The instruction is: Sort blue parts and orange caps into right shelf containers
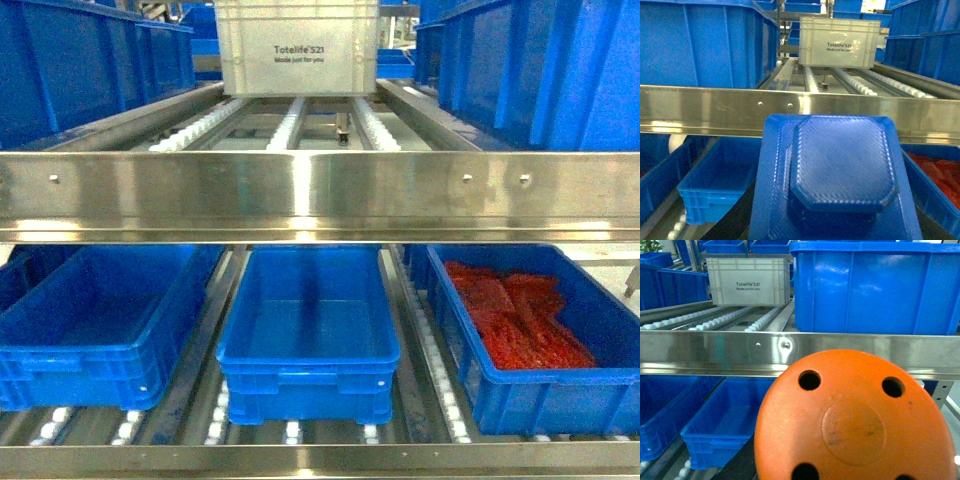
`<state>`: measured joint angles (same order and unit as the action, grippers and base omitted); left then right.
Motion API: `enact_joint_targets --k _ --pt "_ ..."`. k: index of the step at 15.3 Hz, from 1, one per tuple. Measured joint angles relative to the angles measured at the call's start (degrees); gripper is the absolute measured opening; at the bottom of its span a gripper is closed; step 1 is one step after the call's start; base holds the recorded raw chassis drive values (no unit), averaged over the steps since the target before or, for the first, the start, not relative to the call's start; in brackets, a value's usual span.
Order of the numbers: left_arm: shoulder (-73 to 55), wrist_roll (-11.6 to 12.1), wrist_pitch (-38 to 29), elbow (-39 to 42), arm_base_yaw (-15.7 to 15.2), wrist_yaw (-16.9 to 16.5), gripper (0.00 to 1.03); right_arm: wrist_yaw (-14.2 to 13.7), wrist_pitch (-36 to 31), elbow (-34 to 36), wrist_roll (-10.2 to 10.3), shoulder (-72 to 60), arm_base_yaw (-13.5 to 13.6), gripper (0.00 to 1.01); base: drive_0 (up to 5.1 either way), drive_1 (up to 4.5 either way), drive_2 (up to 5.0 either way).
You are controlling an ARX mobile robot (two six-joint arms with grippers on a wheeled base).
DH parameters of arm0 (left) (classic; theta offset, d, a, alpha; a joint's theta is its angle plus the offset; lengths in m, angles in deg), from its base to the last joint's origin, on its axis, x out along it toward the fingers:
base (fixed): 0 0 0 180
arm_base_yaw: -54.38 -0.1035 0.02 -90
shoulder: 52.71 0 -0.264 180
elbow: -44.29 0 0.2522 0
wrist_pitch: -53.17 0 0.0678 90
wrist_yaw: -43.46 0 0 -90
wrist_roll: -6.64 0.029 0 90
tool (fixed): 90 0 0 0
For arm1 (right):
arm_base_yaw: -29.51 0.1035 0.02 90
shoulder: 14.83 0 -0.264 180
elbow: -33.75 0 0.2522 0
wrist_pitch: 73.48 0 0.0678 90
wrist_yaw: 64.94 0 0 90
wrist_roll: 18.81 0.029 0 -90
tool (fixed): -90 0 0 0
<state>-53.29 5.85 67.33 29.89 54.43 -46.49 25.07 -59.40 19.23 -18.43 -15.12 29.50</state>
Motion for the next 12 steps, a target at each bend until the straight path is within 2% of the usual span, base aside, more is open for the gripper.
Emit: enact_joint_targets --k 12 --pt "0.0 0.0 0.0 0.0 0.0 -0.1 0.41 0.0 0.1 0.0 0.0 0.0 0.0 0.43 -4.9 2.49 2.5"
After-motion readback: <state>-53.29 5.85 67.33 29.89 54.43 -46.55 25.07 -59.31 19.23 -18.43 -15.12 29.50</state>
